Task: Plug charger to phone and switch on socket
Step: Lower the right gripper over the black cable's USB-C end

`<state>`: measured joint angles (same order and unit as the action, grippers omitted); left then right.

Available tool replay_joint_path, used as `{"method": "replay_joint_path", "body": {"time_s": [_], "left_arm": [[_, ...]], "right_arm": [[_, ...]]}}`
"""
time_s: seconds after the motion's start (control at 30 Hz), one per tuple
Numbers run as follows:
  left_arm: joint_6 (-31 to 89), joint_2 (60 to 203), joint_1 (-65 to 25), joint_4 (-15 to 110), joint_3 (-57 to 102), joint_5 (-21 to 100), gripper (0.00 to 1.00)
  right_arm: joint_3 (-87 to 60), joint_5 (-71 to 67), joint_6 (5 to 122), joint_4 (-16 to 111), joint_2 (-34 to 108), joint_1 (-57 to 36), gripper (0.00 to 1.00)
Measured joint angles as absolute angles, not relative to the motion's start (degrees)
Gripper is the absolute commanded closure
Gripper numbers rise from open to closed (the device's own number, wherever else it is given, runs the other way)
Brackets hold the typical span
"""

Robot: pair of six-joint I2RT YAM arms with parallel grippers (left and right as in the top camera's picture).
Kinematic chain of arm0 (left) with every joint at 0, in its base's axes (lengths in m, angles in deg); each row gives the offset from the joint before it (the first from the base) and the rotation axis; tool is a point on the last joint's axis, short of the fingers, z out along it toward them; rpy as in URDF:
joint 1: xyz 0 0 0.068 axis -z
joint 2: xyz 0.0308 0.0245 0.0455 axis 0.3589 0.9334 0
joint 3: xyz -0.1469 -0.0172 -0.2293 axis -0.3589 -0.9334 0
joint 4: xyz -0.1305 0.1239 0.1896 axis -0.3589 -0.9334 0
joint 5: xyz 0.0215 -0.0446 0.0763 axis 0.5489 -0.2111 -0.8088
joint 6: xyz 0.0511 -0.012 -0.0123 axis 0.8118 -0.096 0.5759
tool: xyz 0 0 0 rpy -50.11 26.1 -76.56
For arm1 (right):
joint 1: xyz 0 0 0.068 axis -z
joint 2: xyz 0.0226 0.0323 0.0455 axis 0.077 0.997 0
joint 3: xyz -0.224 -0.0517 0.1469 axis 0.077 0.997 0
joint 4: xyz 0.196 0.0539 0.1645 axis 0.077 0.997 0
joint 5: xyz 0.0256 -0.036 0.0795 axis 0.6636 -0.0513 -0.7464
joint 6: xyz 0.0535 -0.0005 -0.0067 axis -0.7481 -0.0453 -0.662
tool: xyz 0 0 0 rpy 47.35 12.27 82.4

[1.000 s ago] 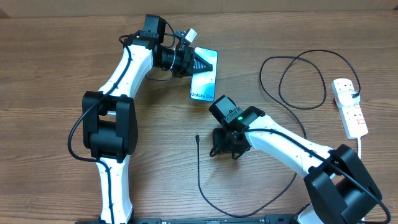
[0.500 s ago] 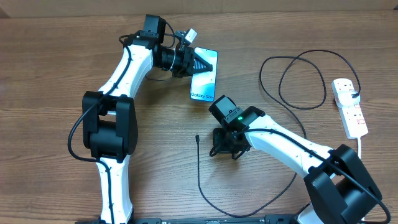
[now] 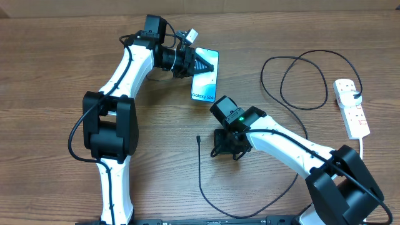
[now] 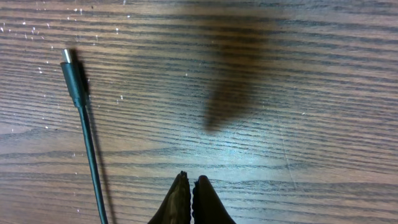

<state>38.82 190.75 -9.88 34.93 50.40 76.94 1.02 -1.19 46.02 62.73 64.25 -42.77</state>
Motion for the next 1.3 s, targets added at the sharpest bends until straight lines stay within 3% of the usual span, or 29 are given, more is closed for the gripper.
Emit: {"method": "replay_joint_path", "body": {"time_s": [1.3], "left_arm": [[38.82, 190.75, -9.88, 34.95, 50.4, 76.96, 0.96]], "right_arm": [[1.02, -3.53, 47.59, 65.4, 64.25, -42.77, 0.96]]}}
